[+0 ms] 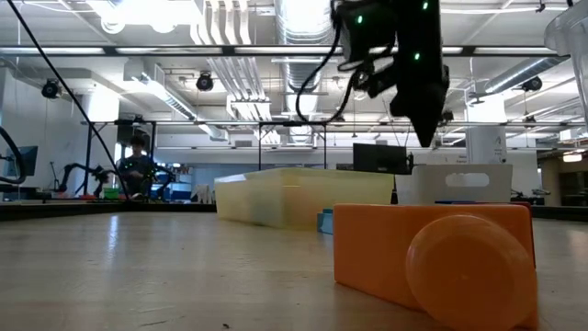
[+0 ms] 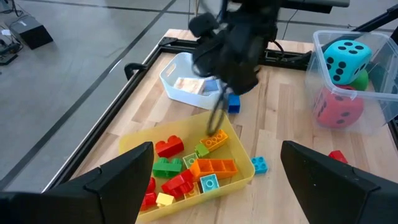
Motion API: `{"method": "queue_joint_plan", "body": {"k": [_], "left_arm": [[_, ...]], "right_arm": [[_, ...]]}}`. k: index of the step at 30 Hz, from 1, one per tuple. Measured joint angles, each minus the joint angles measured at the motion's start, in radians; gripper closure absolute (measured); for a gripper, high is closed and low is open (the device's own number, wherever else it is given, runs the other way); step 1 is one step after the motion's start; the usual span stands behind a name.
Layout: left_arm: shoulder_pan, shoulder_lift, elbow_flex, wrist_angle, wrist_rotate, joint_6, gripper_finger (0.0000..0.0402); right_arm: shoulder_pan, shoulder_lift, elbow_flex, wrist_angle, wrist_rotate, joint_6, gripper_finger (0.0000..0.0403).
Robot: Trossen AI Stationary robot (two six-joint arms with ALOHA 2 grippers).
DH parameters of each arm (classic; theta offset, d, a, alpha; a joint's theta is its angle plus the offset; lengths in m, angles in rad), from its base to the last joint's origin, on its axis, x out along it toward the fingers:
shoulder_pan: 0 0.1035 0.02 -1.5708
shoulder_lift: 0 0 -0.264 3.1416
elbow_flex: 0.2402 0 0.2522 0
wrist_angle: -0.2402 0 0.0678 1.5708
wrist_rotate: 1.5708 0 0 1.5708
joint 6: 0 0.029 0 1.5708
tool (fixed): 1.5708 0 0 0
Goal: Pick & Place Toys
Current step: Put the blue game piece into the yellow bin
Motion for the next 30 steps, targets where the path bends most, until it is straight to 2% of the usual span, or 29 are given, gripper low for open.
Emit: {"method": "queue_joint_plan", "body": {"k": [3,8,12,16,20,25,30], "left_arm": [[0.0,0.0,0.0,-0.001,0.0,0.0,0.005],[0.0,0.0,0.0,-0.01,0.0,0.0,0.005],[0.0,0.0,0.0,-0.016,0.0,0.0,0.005],[0.0,-0.001,0.0,-0.018,0.0,-0.003,0.005],[0.0,-0.001,0.0,-0.019,0.0,-0.003,0.005],[0.0,-0.001,0.0,-0.02,0.0,-0.003,0.0051],[0.0,-0.001,0.0,-0.02,0.002,-0.003,0.0051]], "right_arm": [[0.053,-0.028,0.025,-0.02,-0.012,-0.101,0.018],[0.17,-0.052,0.057,-0.014,-0.168,-0.349,0.018],[0.254,-0.04,0.058,0.004,-0.186,-0.43,0.018],[0.309,-0.025,0.053,0.025,-0.187,-0.395,0.018],[0.333,-0.013,0.051,0.066,-0.231,-0.342,0.018],[0.33,0.009,0.037,0.128,-0.311,-0.321,0.018],[0.294,0.019,-0.012,0.181,-0.328,-0.314,0.018]]}}
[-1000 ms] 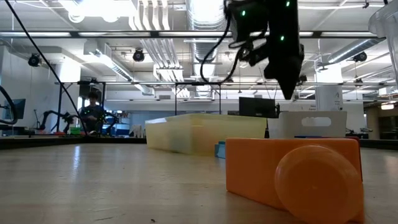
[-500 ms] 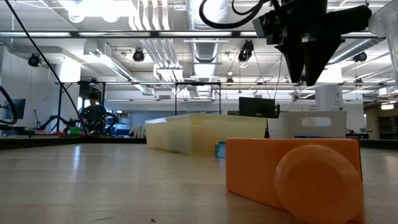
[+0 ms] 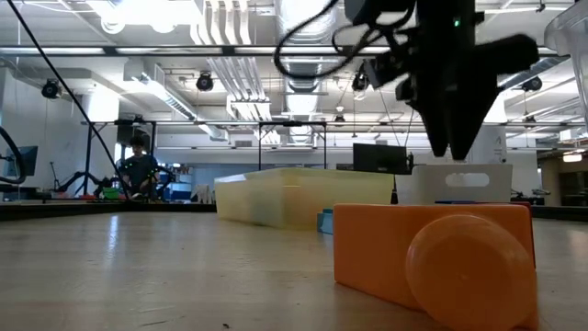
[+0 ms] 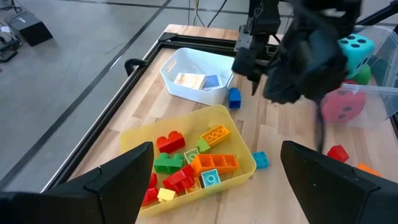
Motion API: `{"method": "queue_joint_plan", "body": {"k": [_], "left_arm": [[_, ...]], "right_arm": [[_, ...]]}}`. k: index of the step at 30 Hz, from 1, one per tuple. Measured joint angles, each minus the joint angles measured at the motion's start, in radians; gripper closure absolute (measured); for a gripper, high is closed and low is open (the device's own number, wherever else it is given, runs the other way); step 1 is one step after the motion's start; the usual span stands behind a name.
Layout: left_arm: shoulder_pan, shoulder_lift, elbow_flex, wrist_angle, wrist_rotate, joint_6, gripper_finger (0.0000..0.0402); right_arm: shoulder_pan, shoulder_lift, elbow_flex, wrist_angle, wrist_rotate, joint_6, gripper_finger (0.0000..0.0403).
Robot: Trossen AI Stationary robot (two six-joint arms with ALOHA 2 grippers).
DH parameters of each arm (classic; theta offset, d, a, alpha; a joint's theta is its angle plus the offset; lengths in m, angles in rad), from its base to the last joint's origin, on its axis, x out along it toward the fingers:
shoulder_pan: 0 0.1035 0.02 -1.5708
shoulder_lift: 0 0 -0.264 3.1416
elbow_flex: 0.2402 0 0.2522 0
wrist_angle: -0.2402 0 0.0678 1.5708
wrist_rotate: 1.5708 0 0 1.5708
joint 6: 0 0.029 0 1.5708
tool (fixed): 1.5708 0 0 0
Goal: Pick & Place Toys
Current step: Put the blue game piece into the yellow bin
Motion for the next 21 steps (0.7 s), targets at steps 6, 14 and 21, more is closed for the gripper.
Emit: {"method": "queue_joint_plan", "body": {"k": [6,14,21], "left_arm": [[0.0,0.0,0.0,-0.001,0.001,0.0,0.0051],[0.0,0.0,0.0,-0.001,0.002,0.0,0.0051],[0.0,0.0,0.0,-0.001,0.004,0.0,0.0051]], "right_arm": [[-0.062,0.008,-0.075,0.039,-0.039,-0.015,0.018],[-0.162,0.01,-0.127,0.086,-0.038,-0.054,0.018],[-0.246,0.009,-0.143,0.087,-0.051,-0.059,0.018]]}}
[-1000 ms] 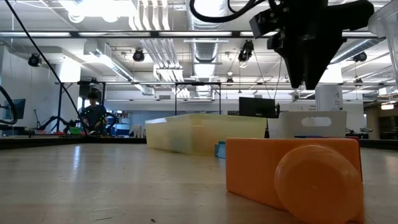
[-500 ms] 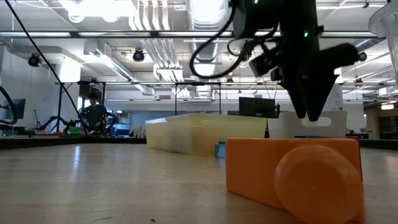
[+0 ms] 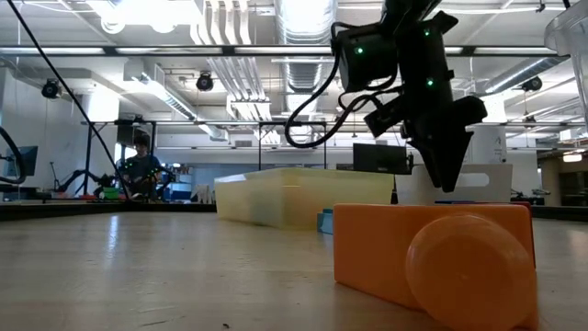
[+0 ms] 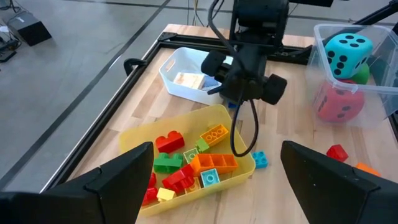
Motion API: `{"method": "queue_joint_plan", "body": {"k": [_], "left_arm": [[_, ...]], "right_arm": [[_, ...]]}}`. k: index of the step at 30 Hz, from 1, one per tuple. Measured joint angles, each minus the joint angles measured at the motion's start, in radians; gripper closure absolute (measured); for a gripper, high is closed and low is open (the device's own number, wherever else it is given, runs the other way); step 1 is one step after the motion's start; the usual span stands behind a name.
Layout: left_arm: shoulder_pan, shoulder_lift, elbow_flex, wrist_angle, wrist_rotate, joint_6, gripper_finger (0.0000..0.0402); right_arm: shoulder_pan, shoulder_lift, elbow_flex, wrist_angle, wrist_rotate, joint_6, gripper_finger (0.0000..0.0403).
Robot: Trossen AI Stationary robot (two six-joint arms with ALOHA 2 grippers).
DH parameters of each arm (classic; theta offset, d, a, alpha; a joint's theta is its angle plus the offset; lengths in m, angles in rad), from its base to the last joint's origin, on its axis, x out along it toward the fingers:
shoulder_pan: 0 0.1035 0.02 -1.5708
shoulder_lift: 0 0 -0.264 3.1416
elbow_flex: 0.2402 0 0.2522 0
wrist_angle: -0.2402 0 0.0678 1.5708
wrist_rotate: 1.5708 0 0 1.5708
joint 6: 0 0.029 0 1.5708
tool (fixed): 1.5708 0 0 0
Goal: Pick & Place Toys
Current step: Put the blue game piece into the yellow bin
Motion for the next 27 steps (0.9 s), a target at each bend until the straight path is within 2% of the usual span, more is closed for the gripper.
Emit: {"method": "queue_joint_plan", "body": {"k": [9,18,21,24,27], "left_arm": [[0.0,0.0,0.0,-0.002,0.0,0.0,0.005],[0.0,0.0,0.0,-0.002,-0.001,0.0,0.005],[0.0,0.0,0.0,-0.002,-0.001,0.0,0.005],[0.0,0.0,0.0,-0.002,-0.001,0.0,0.005],[0.0,0.0,0.0,-0.002,-0.002,0.0,0.005]], "right_arm": [[-0.015,-0.001,-0.015,0.005,-0.01,-0.107,0.018],[-0.052,-0.001,-0.017,0.011,0.051,-0.065,0.018],[-0.055,0.0,-0.023,0.014,0.017,-0.057,0.018],[-0.054,-0.001,-0.029,0.015,-0.066,-0.06,0.018],[-0.046,-0.001,-0.037,0.024,-0.083,-0.081,0.018]]}}
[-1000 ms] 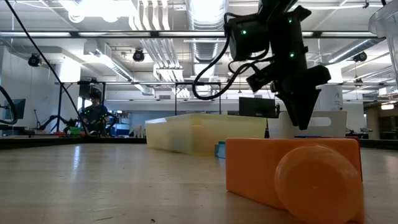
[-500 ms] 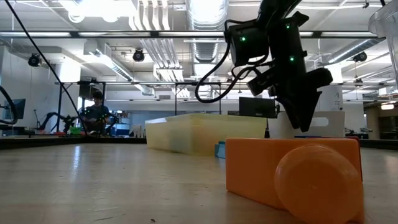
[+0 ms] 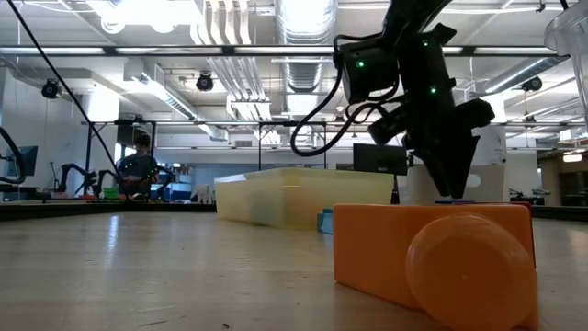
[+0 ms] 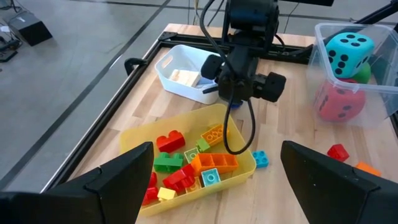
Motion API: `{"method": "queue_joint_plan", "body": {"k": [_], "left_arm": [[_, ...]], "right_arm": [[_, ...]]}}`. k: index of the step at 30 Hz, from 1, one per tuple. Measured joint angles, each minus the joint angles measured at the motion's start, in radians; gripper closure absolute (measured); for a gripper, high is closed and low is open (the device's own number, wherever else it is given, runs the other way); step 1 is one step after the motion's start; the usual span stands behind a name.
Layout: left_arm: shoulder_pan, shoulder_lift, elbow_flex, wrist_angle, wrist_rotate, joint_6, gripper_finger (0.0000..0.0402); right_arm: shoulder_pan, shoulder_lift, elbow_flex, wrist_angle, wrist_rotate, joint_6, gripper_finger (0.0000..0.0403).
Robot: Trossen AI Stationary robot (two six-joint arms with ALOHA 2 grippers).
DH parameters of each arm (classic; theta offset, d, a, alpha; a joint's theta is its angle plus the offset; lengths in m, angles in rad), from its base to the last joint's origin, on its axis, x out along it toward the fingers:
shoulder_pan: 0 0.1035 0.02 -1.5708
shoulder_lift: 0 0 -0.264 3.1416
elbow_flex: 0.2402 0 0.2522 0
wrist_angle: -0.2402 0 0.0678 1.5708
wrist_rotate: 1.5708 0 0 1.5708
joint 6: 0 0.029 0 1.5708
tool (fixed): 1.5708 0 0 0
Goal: Pick & Place Toys
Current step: Put the blue game piece into the yellow bin
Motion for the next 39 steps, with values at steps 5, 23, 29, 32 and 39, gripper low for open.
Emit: {"method": "queue_joint_plan", "body": {"k": [5,23,29,32,39], "left_arm": [[0.0,0.0,0.0,0.0,-0.001,0.0,0.005],[0.0,0.0,0.0,0.0,-0.001,0.0,0.005],[0.0,0.0,0.0,0.0,-0.001,0.0,0.005],[0.0,0.0,0.0,0.0,-0.001,0.0,0.005],[0.0,0.0,0.0,0.0,-0.001,0.0,0.005]], "right_arm": [[0.006,0.0,-0.03,0.043,0.004,-0.056,0.018],[0.033,0.0,-0.152,0.16,0.062,-0.154,0.018],[0.042,-0.003,-0.169,0.172,0.079,-0.172,0.0189],[0.043,-0.003,-0.175,0.173,0.075,-0.163,0.0222],[0.045,0.0,-0.159,0.149,0.076,-0.16,0.028]]}}
